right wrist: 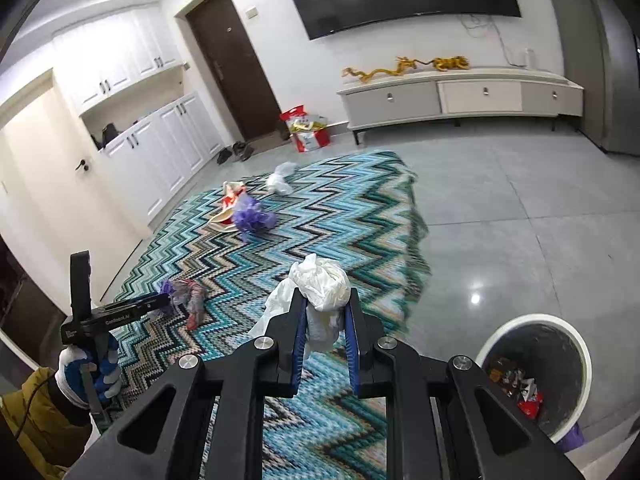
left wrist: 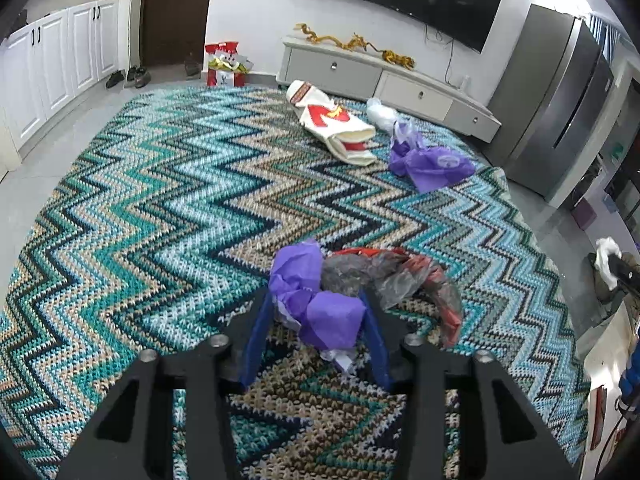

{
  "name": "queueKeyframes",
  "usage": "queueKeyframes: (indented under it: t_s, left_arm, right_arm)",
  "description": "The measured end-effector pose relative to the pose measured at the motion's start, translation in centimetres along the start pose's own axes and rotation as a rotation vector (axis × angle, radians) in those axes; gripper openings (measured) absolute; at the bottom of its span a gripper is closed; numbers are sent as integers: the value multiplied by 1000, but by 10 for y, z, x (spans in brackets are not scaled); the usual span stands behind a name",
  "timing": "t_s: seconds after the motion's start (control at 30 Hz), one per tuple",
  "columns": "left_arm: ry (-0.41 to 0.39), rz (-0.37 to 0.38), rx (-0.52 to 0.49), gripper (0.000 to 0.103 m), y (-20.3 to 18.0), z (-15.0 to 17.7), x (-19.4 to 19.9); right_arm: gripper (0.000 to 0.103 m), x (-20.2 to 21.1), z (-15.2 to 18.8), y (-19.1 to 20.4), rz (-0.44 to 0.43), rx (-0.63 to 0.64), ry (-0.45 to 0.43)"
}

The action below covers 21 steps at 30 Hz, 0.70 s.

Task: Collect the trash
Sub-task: 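Lift the purple bag with left tool while right holds the white bag, then carry both plastic bags over the white trash bin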

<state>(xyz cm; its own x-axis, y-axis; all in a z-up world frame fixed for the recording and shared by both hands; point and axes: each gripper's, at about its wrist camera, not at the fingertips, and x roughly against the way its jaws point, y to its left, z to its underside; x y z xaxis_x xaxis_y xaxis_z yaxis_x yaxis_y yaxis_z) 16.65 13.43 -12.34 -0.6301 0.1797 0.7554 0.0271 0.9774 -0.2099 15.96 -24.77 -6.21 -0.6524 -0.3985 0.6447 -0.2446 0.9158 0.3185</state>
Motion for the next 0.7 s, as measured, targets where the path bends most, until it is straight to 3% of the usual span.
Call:
queueKeyframes:
  t_s: [0.17, 0.3, 0.47, 0.7]
  left_arm:
    - [-47, -26, -9, 36, -7, -3, 23]
    - [-92, 8, -22, 36, -24, -12, 45]
    - [-86, 160, -96, 36, -88, -30, 52]
    - [29, 395, -254, 37, -237, -40, 8]
  right_arm:
    - [17, 20, 7, -27, 31, -37, -29]
    - [17, 36, 15, -57, 75, -79, -44]
    - [17, 48, 26, -101, 192, -126, -35]
    - [18, 49, 46, -162, 334, -213, 16]
